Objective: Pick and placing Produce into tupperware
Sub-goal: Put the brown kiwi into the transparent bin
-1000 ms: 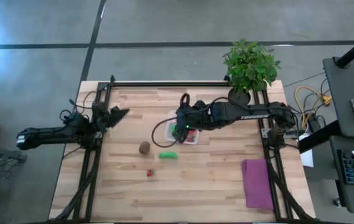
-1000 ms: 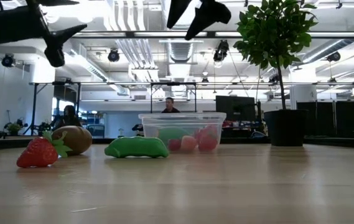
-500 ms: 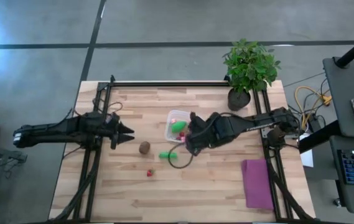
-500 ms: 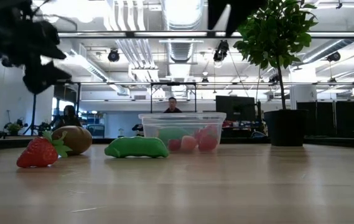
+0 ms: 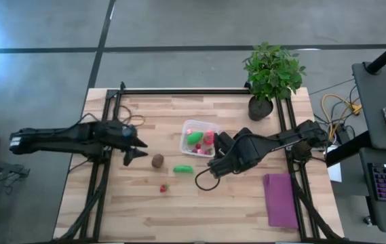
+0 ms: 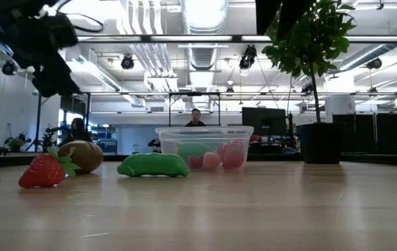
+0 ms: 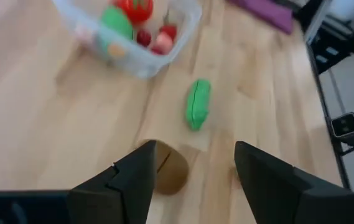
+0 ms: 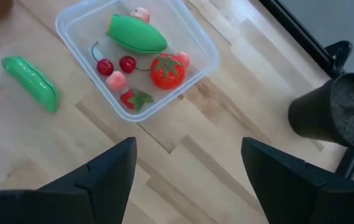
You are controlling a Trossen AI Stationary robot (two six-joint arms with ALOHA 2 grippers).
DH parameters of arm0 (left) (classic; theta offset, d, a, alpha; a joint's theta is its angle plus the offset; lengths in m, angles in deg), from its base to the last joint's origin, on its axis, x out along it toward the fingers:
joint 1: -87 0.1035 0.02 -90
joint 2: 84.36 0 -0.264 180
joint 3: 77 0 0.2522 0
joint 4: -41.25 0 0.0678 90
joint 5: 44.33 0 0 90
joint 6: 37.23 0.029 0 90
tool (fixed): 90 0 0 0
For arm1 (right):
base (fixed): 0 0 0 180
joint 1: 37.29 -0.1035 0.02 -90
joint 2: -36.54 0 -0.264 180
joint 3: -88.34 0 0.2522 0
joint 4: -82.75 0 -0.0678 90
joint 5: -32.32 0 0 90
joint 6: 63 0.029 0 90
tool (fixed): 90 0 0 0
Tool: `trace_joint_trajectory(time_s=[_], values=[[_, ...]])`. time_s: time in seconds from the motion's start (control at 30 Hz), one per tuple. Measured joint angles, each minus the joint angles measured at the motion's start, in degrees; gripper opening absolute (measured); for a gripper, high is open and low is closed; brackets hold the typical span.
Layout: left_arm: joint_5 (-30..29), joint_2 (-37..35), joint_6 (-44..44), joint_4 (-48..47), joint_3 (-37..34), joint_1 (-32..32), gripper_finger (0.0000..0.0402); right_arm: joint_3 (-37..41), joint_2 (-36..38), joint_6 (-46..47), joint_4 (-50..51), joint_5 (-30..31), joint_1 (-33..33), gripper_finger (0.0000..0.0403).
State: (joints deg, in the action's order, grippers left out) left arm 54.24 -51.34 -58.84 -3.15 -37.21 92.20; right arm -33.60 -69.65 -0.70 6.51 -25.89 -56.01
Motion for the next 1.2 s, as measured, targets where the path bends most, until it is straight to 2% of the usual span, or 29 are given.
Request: trace_joint_trajectory(time_s=[0.1,0.27,0.47,0.7,0.83,0.97,1.2], values=[[-0.74,6.77,-4.64,-0.87,2.74,-0.01,0.0201,0.97,-0.02,0.76,-0.05,-0.03,-0.09,0.0283],[-3.68,18.75,-18.34,-8.86,8.5,0.03,0.0201,3.13,-0.02,2.87,0.04,-0.45,-0.41,0.0281],[-5.15,28.25,-27.22,-10.46,13.93,0.03,0.0201,5.67,-0.02,4.79,0.04,-0.75,-0.97,0.0283],[-6.34,35.61,-29.7,-10.49,16.74,-0.01,0.0201,8.92,-0.02,4.37,0.01,-0.81,-1.68,0.0275],[-4.11,38.58,-32.23,-10.76,16.75,-0.43,0.0201,10.87,0.16,3.67,-0.01,-0.7,-1.84,0.0276],[-3.16,39.98,-34.91,-10.35,16.79,-1.91,0.0201,13.37,1.42,3.7,0.02,-0.42,-1.79,0.0275],[-5.18,40.16,-37.92,-9.97,17.13,-3.35,0.0201,17.99,5.43,5.09,-0.33,-0.21,-1.79,0.0271]])
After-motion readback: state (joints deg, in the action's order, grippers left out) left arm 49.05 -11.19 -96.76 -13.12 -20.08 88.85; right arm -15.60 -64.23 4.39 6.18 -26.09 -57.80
